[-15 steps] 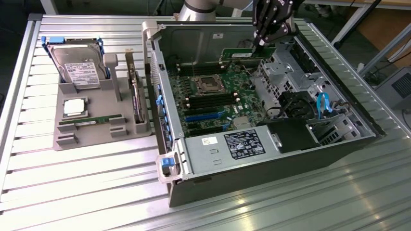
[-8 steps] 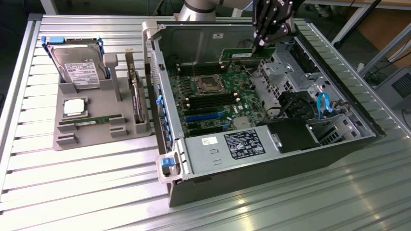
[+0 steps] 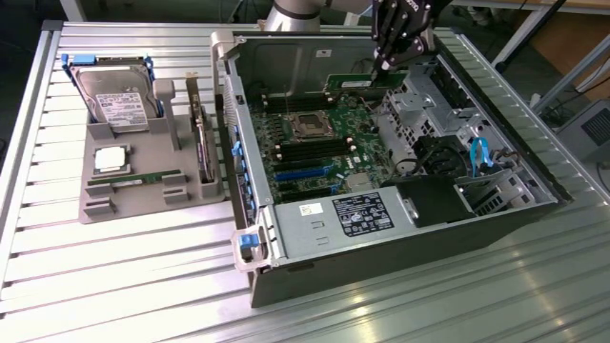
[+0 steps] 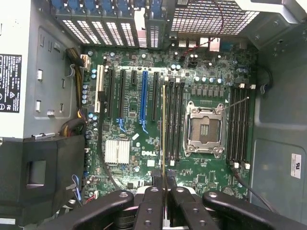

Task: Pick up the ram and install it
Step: 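Insert the ram into the slot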

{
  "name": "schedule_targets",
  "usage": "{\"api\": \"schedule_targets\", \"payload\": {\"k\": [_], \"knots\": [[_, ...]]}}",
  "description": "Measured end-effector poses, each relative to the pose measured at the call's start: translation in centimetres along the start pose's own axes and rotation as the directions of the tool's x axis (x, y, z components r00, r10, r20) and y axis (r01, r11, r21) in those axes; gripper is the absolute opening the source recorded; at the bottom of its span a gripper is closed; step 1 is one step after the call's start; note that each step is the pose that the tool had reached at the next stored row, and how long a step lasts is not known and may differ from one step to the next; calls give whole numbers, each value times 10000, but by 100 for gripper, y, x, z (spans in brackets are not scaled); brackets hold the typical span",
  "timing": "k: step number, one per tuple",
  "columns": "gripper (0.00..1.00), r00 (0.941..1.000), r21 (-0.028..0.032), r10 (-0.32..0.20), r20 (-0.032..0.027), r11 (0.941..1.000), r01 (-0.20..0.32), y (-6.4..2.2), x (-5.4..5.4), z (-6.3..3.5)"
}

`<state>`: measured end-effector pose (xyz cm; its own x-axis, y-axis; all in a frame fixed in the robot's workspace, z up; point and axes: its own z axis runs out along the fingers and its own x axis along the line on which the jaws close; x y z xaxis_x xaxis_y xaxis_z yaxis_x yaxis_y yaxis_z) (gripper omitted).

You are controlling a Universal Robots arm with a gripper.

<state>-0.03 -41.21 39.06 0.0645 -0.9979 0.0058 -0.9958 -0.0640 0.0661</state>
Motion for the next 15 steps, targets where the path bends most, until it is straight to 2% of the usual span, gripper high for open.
{"api": "schedule_targets", "payload": {"k": [15], "knots": [[12, 10000, 0, 0, 0, 10000, 0, 49, -4, 98]]}}
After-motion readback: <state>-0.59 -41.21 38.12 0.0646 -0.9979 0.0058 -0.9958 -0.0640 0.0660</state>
